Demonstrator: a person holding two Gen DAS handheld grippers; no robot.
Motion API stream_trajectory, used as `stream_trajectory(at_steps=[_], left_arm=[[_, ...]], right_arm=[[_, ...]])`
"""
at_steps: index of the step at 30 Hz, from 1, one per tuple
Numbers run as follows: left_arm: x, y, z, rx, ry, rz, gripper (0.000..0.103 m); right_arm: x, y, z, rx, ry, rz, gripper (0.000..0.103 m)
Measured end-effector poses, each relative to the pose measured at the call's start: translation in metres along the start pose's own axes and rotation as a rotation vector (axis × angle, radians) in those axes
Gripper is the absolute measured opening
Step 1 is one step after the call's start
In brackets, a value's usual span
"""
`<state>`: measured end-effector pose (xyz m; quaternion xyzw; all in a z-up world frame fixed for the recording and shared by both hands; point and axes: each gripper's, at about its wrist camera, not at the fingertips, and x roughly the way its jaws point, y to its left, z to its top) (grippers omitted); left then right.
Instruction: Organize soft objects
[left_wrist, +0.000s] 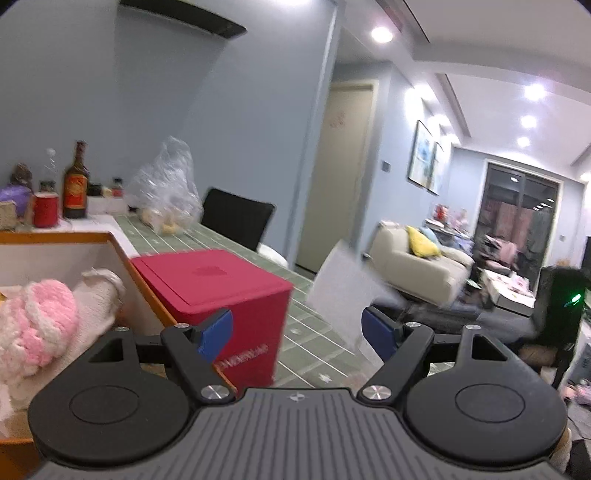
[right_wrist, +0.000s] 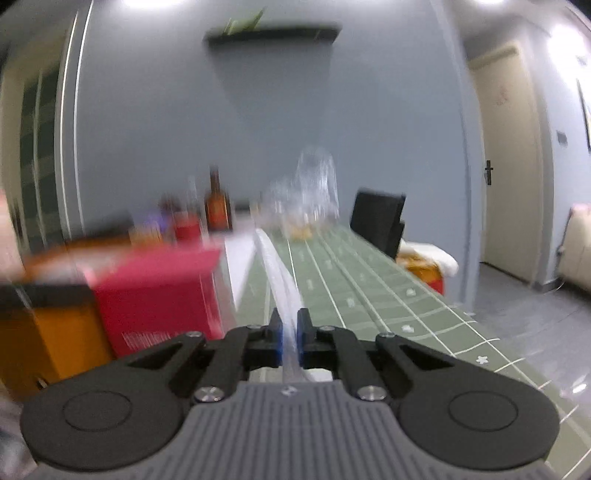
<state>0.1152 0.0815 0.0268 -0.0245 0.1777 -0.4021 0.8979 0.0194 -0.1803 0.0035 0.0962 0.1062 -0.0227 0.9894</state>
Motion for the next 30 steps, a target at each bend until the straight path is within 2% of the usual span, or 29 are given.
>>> stream_trajectory(at_steps=[3, 5, 8, 11, 14, 18, 27, 30], left_arm=[[0.002, 0.000, 0.000, -0.006, 0.024, -0.060, 0.093], [0.001, -0.003, -0.001, 0.011, 0.025, -0.077, 0.093], [0.002, -0.009, -0.005, 0.050, 0.028, -0.084, 0.093], [0.005, -0.015, -0.006, 0.093, 0.045, -0.095, 0.093], [0.005, -0.021, -0.009, 0.109, 0.068, -0.126, 0.093], [0.003, -0.025, -0.012, 0.119, 0.050, -0.142, 0.093], [0.004, -0.030, -0.014, 0.171, 0.064, -0.144, 0.093], [0.002, -0.033, -0.013, 0.197, 0.071, -0.168, 0.093]], right_arm=[[-0.027, -0.014, 0.005, 0.022, -0.082, -0.064, 0.005], [-0.032, -0.018, 0.006, -0.035, -0.068, -0.151, 0.005], [-0.017, -0.024, -0.001, -0.093, 0.033, -0.268, 0.005], [0.005, -0.035, -0.013, -0.063, 0.160, -0.293, 0.005], [0.021, -0.034, -0.025, -0.060, 0.261, -0.238, 0.005], [0.030, -0.027, -0.030, 0.007, 0.309, -0.025, 0.005], [0.039, 0.006, -0.038, -0.023, 0.371, 0.141, 0.005], [0.039, 0.012, -0.041, -0.027, 0.383, 0.193, 0.005]])
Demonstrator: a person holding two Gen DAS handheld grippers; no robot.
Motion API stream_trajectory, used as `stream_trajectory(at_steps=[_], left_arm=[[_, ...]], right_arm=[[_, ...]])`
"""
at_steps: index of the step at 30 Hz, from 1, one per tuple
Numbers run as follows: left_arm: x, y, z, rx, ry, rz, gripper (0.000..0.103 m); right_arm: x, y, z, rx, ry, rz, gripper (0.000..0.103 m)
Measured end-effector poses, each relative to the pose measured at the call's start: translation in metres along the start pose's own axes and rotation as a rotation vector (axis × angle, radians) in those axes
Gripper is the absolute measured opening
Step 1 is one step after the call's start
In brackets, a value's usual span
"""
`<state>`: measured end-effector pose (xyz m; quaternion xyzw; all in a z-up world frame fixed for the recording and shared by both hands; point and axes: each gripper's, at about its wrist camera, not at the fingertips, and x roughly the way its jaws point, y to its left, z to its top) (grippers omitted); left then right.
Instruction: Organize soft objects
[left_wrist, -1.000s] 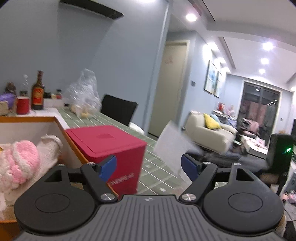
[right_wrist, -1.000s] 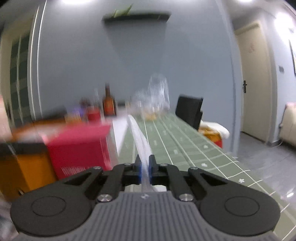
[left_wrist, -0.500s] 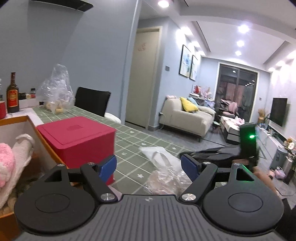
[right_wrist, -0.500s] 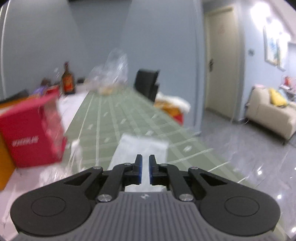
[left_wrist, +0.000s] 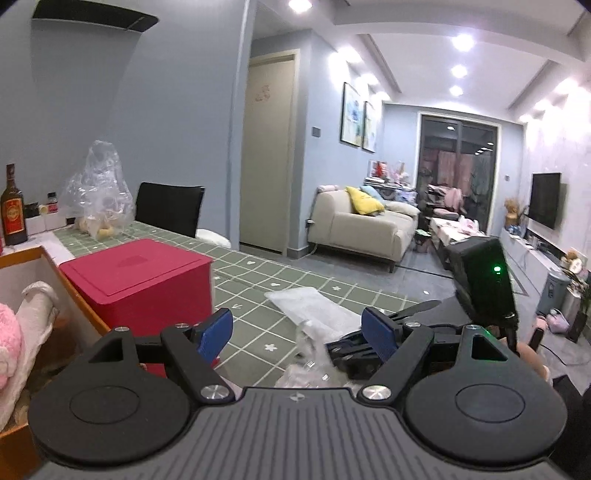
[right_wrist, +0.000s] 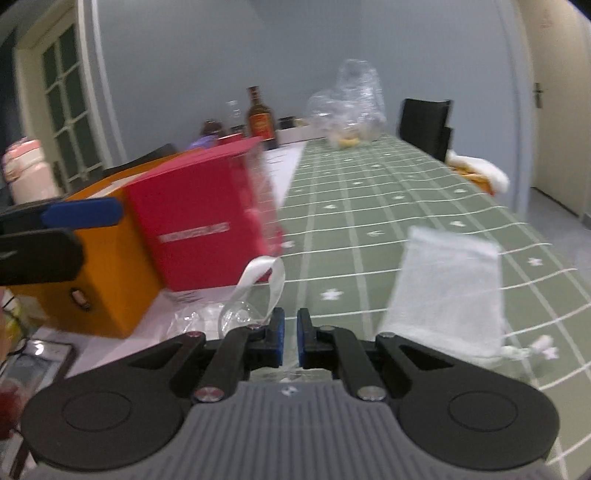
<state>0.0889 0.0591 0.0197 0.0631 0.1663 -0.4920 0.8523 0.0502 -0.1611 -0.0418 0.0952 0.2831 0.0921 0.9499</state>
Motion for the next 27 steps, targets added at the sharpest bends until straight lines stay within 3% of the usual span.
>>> stream_trajectory(at_steps=[3, 6, 7, 9, 11, 12, 14, 16, 20, 22, 24, 27], left_arm=[[-0.001, -0.005, -0.001, 0.036, 0.021, -0.038, 0.093], [0.004, -0.011, -0.003, 0.077, 0.035, -0.058, 0.093], [0.005, -0.013, -0.004, 0.090, 0.042, -0.061, 0.093], [0.008, -0.016, -0.007, 0.112, 0.062, -0.073, 0.093], [0.011, -0.019, -0.009, 0.123, 0.085, -0.086, 0.093], [0.012, -0.020, -0.010, 0.124, 0.102, -0.089, 0.093], [0.016, -0.020, -0.012, 0.119, 0.144, -0.095, 0.093], [0.019, -0.019, -0.013, 0.113, 0.169, -0.100, 0.092], [0.019, -0.019, -0.015, 0.116, 0.190, -0.108, 0.092], [0.018, -0.020, -0.016, 0.116, 0.179, -0.131, 0.092], [0.017, -0.020, -0.015, 0.115, 0.171, -0.144, 0.092], [0.016, -0.021, -0.016, 0.117, 0.169, -0.133, 0.092]], right_arm=[[0.000, 0.004, -0.001, 0.000, 0.006, 0.002, 0.005], [-0.009, -0.002, 0.001, 0.040, -0.046, -0.021, 0.017], [-0.015, -0.007, 0.002, 0.056, -0.065, -0.025, 0.034], [-0.025, -0.016, 0.008, 0.075, -0.109, -0.053, 0.055], [-0.031, -0.026, 0.017, 0.093, -0.135, -0.143, 0.081], [-0.031, -0.032, 0.024, 0.102, -0.133, -0.205, 0.099], [-0.027, -0.045, 0.037, 0.138, -0.108, -0.320, 0.100], [-0.011, -0.062, 0.053, 0.191, -0.001, -0.387, 0.100], [0.028, -0.087, 0.065, 0.217, 0.162, -0.367, 0.100], [0.047, -0.091, 0.063, 0.175, 0.235, -0.439, 0.100], [0.059, -0.090, 0.059, 0.122, 0.262, -0.492, 0.101], [0.064, -0.093, 0.061, 0.124, 0.264, -0.478, 0.101]])
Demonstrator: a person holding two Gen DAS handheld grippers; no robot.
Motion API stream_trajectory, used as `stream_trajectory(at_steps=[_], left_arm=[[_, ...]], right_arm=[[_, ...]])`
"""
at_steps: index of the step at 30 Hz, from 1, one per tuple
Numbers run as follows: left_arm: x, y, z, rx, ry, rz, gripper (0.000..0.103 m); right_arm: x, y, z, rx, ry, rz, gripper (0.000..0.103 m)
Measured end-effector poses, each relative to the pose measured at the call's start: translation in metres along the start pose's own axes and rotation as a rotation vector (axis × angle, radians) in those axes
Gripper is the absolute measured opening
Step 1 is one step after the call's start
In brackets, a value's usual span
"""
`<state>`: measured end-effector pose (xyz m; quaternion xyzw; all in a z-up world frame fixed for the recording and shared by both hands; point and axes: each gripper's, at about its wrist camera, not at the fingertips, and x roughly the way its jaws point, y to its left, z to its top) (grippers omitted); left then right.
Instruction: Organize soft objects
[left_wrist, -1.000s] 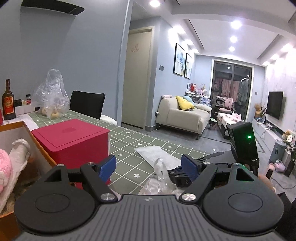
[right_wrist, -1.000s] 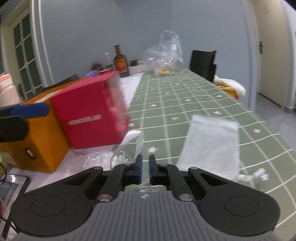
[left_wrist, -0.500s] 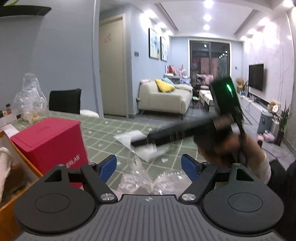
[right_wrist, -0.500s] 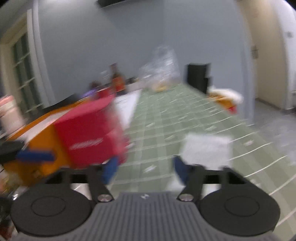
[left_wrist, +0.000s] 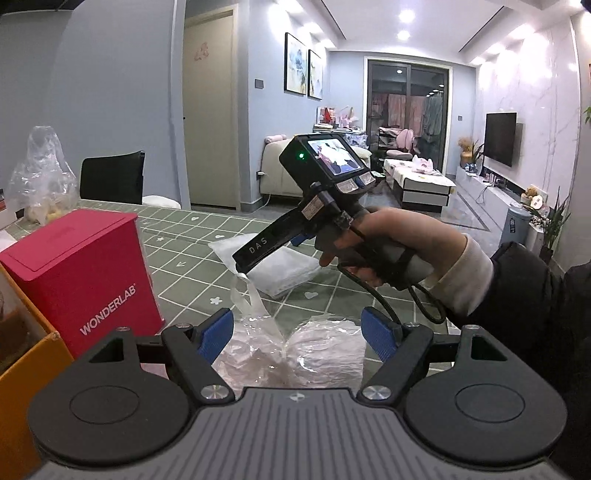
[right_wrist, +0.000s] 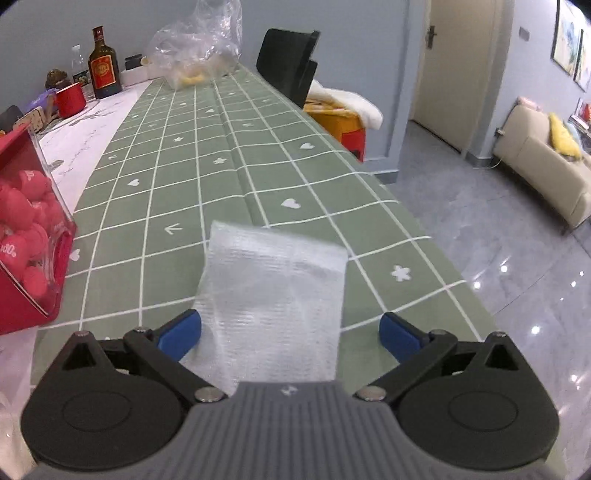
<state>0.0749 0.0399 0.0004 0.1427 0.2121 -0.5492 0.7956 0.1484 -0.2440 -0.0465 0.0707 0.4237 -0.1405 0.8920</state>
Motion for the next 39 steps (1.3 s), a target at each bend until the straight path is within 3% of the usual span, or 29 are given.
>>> stream_trajectory(at_steps=[9, 13, 18, 23, 26, 28, 30, 33, 35, 39], left_arm=[[-0.012, 0.007, 0.003, -0.073, -0.076, -0.017, 0.092], [-0.017, 0.013, 0.007, -0.114, -0.100, -0.017, 0.092], [-0.015, 0.015, 0.008, -0.129, -0.099, 0.007, 0.092], [-0.010, 0.008, 0.007, -0.090, -0.055, -0.005, 0.092], [-0.007, 0.000, 0.005, -0.035, -0.042, 0.002, 0.092], [-0.006, -0.002, 0.005, -0.010, -0.032, 0.012, 0.092], [-0.006, -0.002, 0.004, -0.007, -0.035, 0.029, 0.092], [-0.010, 0.001, 0.003, -0.023, -0.060, 0.056, 0.092], [-0.014, 0.006, 0.004, -0.044, -0.076, 0.055, 0.092], [-0.016, 0.011, 0.005, -0.048, -0.073, 0.041, 0.092]], right_arm=[[-0.002, 0.009, 0.002, -0.021, -0.004, 0.037, 0.101], [-0.006, 0.005, 0.005, 0.040, 0.003, 0.091, 0.101], [-0.003, 0.026, 0.000, -0.068, -0.013, 0.030, 0.101], [-0.009, 0.034, -0.014, -0.139, -0.093, 0.114, 0.099], [-0.017, 0.035, -0.021, -0.158, -0.144, 0.140, 0.080], [-0.022, 0.036, -0.025, -0.163, -0.169, 0.133, 0.051], [-0.026, 0.037, -0.028, -0.168, -0.185, 0.116, 0.029], [-0.027, 0.035, -0.032, -0.164, -0.205, 0.084, 0.005], [-0.029, 0.030, -0.034, -0.143, -0.214, 0.106, 0.003], [-0.047, 0.005, -0.047, 0.011, -0.221, 0.304, 0.002]])
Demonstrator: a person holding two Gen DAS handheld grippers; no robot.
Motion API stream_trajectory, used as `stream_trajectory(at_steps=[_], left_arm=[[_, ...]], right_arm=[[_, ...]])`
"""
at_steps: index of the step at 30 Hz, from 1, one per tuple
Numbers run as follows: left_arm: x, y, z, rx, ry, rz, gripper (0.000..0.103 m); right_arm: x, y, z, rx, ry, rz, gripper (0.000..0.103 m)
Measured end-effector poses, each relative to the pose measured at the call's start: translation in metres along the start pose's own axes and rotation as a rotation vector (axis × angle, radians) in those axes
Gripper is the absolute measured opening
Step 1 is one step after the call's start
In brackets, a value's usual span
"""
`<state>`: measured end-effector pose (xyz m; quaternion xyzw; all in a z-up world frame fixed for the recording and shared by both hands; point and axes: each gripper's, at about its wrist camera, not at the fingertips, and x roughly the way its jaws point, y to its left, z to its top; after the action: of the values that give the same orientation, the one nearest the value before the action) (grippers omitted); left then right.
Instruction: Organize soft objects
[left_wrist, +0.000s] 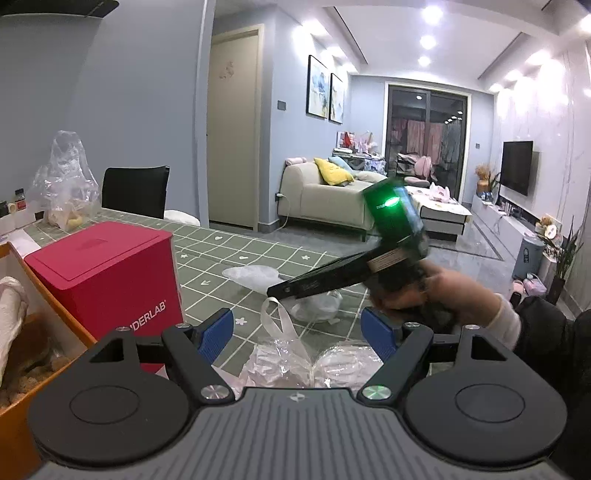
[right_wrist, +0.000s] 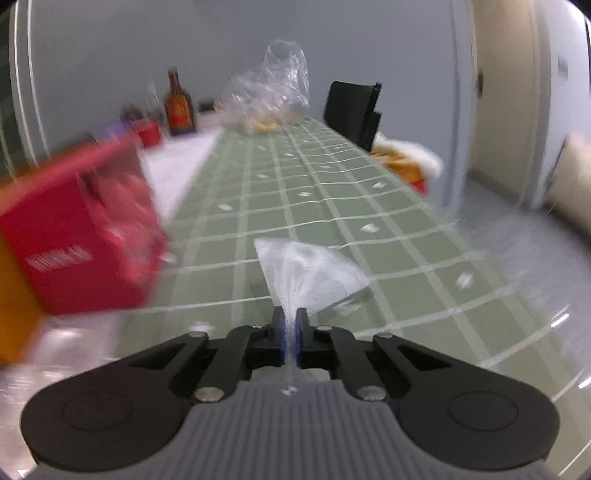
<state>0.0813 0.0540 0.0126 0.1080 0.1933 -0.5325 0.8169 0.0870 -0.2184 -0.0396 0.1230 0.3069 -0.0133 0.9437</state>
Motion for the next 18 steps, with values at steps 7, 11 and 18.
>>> stream_trajectory(at_steps=[7, 11, 18], left_arm=[[0.012, -0.021, -0.007, 0.171, 0.092, 0.050, 0.088], [0.015, -0.038, -0.018, 0.306, 0.110, 0.074, 0.088], [0.007, -0.053, -0.033, 0.459, 0.098, 0.072, 0.089]], right_arm=[[-0.046, 0.010, -0.027, 0.014, -0.023, 0.087, 0.002], [-0.045, 0.010, -0.038, 0.035, 0.014, 0.118, 0.002], [-0.035, 0.010, -0.040, 0.037, 0.030, 0.139, 0.002]])
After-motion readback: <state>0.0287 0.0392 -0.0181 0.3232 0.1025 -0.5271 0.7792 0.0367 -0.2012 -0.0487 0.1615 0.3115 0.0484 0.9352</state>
